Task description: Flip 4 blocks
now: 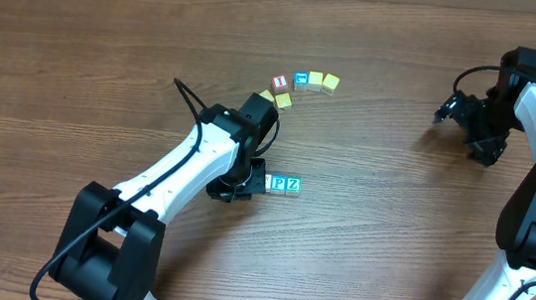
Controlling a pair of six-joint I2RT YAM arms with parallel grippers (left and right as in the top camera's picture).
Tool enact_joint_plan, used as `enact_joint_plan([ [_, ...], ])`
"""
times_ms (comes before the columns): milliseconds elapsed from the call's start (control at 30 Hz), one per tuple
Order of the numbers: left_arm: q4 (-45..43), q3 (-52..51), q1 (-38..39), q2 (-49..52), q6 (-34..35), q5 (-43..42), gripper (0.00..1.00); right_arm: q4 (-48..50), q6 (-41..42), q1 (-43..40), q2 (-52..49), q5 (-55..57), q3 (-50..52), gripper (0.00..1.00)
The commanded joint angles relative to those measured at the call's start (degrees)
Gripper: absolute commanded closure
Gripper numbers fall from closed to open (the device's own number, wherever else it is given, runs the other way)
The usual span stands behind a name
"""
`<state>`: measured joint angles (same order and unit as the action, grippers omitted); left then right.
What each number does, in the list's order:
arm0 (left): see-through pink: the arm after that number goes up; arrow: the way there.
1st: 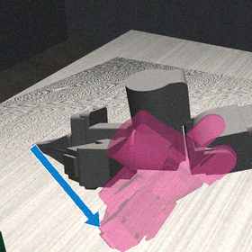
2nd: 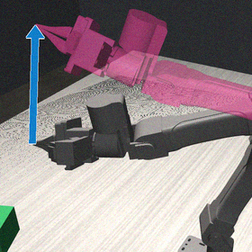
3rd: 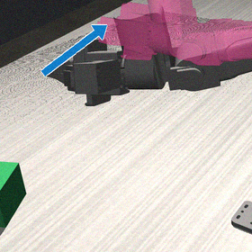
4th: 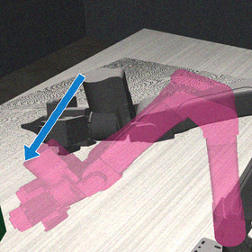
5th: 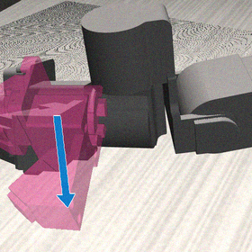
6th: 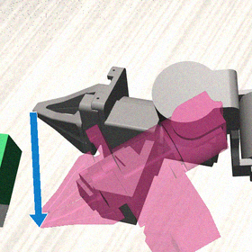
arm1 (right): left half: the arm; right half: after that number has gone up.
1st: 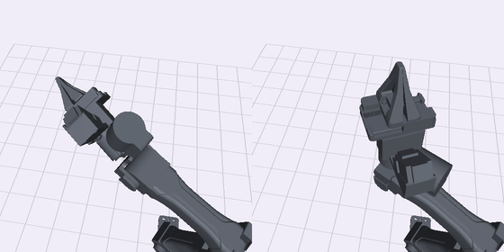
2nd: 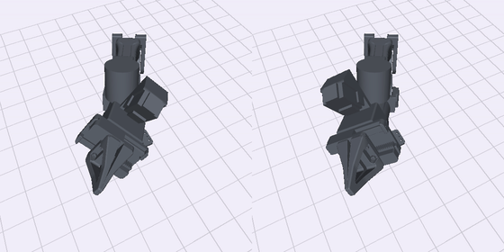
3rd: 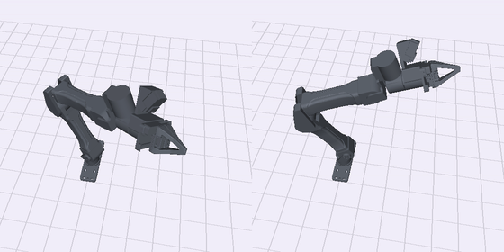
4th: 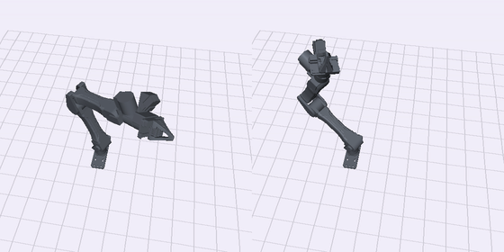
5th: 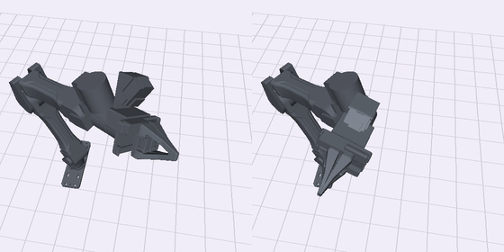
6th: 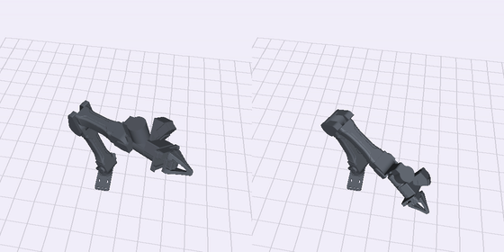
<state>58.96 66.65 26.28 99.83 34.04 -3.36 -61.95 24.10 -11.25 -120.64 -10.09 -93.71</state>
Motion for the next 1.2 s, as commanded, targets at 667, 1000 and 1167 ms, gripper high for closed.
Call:
enact_joint_plan([
  [667,-11.3,-8.7,0.9,0.2,3.7,0.6,0.96,10.5,-0.2,0.0,0.5,1.5,0.2,0.00],
  [1000,-13.6,-8.8,0.9,0.2,3.7,0.6,0.96,10.5,-0.2,0.0,0.5,1.5,0.2,0.00],
  [1167,-14.1,-8.8,0.9,0.2,3.7,0.9,0.96,10.5,-0.2,0.0,0.5,1.5,0.2,0.00],
])
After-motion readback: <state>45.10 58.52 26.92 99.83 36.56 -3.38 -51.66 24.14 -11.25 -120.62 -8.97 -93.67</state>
